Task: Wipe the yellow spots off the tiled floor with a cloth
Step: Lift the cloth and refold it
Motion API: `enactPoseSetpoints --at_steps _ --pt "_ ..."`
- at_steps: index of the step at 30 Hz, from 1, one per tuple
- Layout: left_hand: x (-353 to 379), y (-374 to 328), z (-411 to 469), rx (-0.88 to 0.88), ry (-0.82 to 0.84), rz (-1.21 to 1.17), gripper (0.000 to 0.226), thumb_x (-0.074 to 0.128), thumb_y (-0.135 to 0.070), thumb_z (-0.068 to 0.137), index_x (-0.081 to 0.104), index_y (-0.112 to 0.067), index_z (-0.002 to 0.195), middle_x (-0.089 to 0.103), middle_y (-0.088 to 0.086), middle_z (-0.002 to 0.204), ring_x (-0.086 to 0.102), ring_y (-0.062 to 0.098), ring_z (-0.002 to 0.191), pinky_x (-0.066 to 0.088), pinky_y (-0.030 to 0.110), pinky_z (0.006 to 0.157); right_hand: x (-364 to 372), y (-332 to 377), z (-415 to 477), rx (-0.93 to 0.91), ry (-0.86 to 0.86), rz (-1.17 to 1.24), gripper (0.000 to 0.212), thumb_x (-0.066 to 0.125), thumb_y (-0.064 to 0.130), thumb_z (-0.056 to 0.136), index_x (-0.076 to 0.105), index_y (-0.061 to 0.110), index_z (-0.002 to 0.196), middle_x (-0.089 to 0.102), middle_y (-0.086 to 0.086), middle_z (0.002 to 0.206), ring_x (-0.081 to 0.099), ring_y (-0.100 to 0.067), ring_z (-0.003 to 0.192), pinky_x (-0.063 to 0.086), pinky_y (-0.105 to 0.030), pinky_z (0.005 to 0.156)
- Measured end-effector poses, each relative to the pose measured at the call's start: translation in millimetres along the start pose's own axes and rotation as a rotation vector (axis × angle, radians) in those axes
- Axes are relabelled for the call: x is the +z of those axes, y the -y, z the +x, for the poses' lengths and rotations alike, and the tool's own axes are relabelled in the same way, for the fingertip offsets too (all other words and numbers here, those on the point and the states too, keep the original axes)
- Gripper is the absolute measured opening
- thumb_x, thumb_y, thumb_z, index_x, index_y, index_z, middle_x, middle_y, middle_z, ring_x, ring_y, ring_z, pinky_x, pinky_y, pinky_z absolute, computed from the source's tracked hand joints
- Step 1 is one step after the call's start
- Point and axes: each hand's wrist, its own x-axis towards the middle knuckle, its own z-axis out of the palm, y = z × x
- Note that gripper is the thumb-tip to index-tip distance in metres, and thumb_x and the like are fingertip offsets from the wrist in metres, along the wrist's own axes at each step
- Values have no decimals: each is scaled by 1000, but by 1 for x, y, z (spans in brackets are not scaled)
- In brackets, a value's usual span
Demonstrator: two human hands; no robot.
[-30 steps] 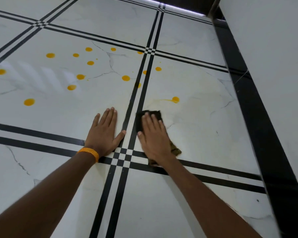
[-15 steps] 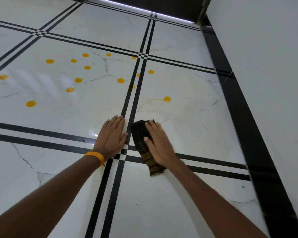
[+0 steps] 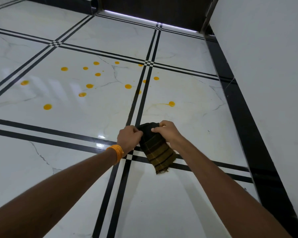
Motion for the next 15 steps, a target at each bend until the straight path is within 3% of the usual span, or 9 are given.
enactPoseSetpoints --at_steps 3,5,7,9,12,15 --pt "-3 -26 -9 -132 53 -376 31 64 -32 95 68 -3 103 73 14 86 73 22 76 61 27 63 -4 23 -14 -21 71 240 18 79 18 86 67 10 96 72 -14 104 71 -24 96 60 -35 80" --pt "-4 -39 -10 -165 121 -527 37 63 -42 95 68 -8 108 74 14 99 74 24 90 63 32 74 -5 34 -23 -59 98 282 9 73 13 91 72 10 99 74 -10 103 71 -21 96 58 -33 81" --pt "-10 -46 -11 -122 173 -576 39 61 -47 95 69 -13 112 74 10 109 71 23 102 60 40 88 -7 44 -29 -133 103 250 14 68 7 92 76 10 103 77 -7 103 72 -21 100 59 -38 88" --pt "-18 -52 -12 -85 205 -624 36 61 -43 97 69 -13 115 73 7 113 70 22 107 58 42 93 -9 50 -32 -228 51 145 15 69 7 90 78 12 102 77 -4 99 72 -17 98 56 -33 85" --pt "-26 -62 -15 -62 221 -706 32 64 -41 95 71 -15 112 76 5 107 73 21 101 60 39 90 -11 60 -37 -351 32 11 13 69 9 91 78 17 94 75 -2 96 71 -14 95 54 -30 84" --pt "-30 -72 -12 -15 113 -705 30 59 -29 100 69 -2 112 76 13 105 75 25 96 62 36 84 -14 70 -43 -388 35 -38 19 63 9 94 79 19 97 75 4 97 69 -7 94 52 -21 83"
